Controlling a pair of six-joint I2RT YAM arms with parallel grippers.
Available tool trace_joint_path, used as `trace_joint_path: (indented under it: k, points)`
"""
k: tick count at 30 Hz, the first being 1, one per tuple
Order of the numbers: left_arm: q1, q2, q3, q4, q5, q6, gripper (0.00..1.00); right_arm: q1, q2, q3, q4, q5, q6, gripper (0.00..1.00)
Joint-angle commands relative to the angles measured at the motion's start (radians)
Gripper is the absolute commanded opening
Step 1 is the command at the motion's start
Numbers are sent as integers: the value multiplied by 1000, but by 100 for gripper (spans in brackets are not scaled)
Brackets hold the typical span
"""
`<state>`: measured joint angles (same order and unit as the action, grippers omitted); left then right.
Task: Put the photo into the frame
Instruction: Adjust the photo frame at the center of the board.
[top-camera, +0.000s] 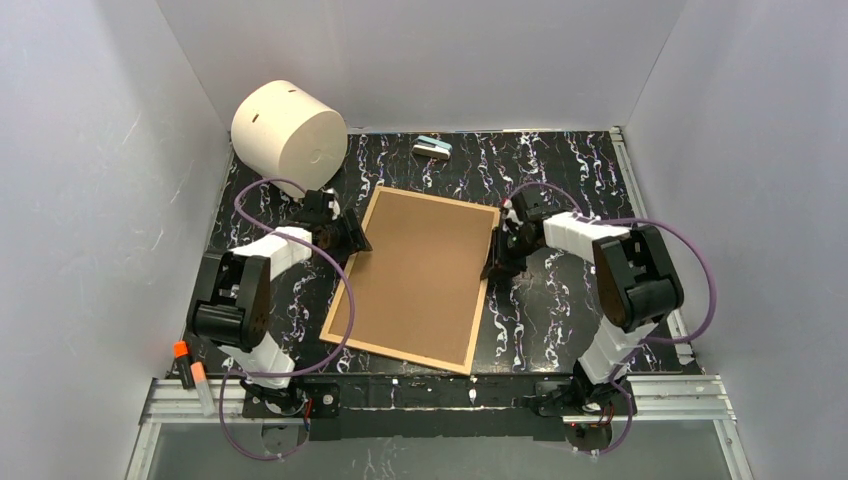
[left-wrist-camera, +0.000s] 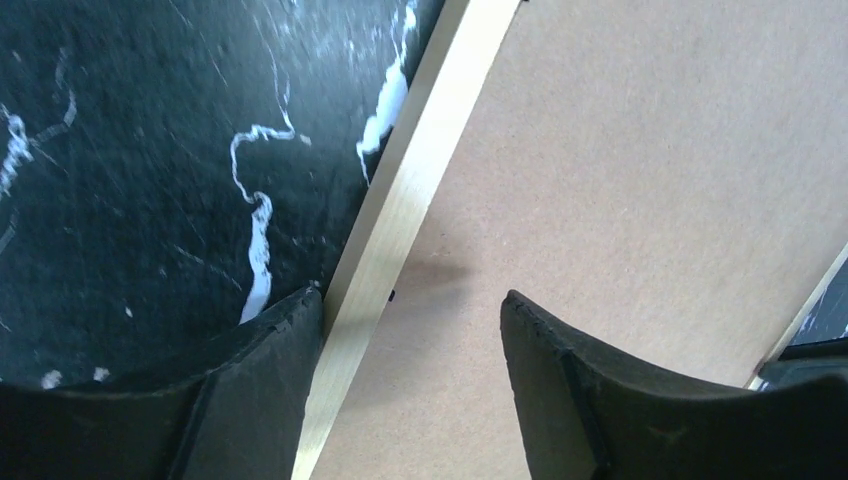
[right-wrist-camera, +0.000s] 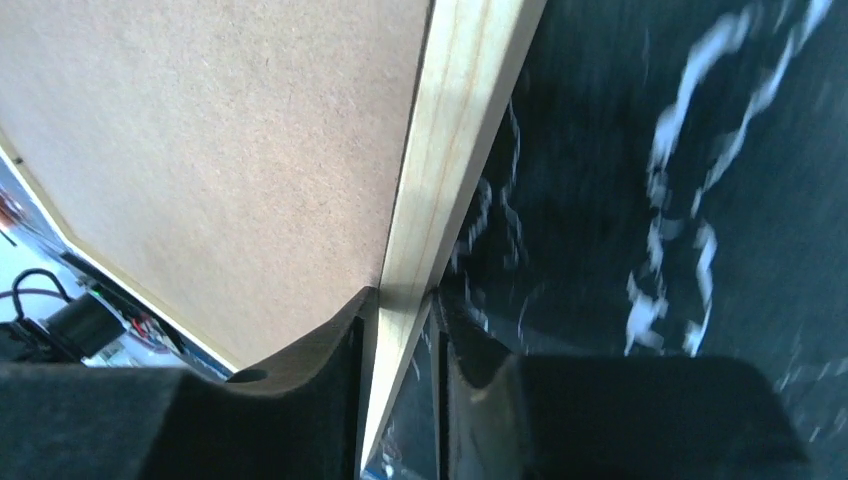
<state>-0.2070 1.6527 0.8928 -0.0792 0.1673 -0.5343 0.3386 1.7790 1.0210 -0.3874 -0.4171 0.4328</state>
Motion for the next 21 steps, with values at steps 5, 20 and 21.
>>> trace_joint_path:
  k: [5,20,21]
  points:
    - [-24,-14,54,-223,-20,46,74,-45,-133,35,-143,241,126,52]
    - [3,-64,222,-842,-331,-135,95,-77,287,664,-62,147,-145,55]
    - [3,-81,201,-871,-310,-150,96,-78,327,713,-76,143,-146,56]
